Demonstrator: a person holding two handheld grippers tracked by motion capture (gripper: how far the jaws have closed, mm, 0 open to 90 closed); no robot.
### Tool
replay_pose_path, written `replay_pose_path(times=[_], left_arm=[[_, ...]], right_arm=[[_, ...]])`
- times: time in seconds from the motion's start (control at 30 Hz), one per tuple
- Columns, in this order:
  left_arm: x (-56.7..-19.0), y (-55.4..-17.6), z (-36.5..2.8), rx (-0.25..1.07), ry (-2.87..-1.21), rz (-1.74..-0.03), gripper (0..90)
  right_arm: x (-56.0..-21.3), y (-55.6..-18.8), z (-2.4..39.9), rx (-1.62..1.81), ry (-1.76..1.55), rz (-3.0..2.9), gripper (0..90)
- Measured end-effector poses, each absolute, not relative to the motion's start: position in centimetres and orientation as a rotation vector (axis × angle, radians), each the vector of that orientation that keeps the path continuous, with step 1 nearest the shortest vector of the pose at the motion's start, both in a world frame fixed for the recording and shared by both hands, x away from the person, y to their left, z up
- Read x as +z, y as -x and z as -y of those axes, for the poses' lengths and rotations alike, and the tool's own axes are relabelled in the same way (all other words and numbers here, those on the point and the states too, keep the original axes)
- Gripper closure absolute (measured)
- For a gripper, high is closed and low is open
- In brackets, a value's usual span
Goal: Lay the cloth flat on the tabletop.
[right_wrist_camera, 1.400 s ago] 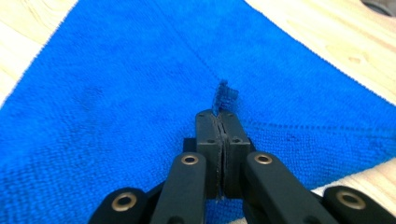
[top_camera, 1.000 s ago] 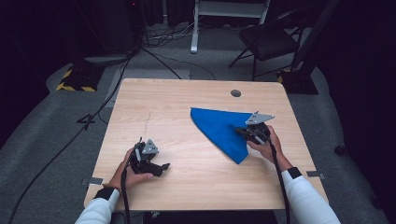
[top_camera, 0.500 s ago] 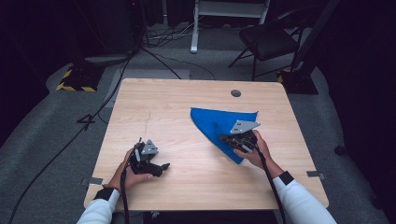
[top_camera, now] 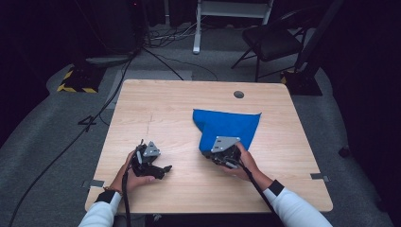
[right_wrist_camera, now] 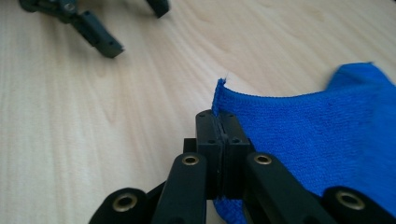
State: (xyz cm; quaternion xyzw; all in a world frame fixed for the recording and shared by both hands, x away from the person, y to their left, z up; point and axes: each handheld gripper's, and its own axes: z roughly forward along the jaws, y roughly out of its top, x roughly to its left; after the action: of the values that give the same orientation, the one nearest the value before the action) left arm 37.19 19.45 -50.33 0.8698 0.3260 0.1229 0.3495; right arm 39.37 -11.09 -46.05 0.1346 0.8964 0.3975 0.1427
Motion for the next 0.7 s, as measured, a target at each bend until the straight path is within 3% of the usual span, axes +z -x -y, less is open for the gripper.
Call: replay_pose_path(times=[0.3,0.47,0.7], left_arm=[[-50.3,-37.2,-19.4,0.318,-2.253,-0.845,15.2],[-50.3,-37.2,-19.4,0.318,-2.251,-0.848,15.2],[-50.3,-37.1,-19.3,0.323,-2.249,-0.856,15.0]], right_arm=[[-46.9,-37.1,8.1,1.12,-0.31,-2.643,86.4],[-46.8,-36.6,7.9,1.121,-0.313,-2.651,69.8],[-45.8,-37.2,10.1,1.149,-0.4,-2.622,56.2]])
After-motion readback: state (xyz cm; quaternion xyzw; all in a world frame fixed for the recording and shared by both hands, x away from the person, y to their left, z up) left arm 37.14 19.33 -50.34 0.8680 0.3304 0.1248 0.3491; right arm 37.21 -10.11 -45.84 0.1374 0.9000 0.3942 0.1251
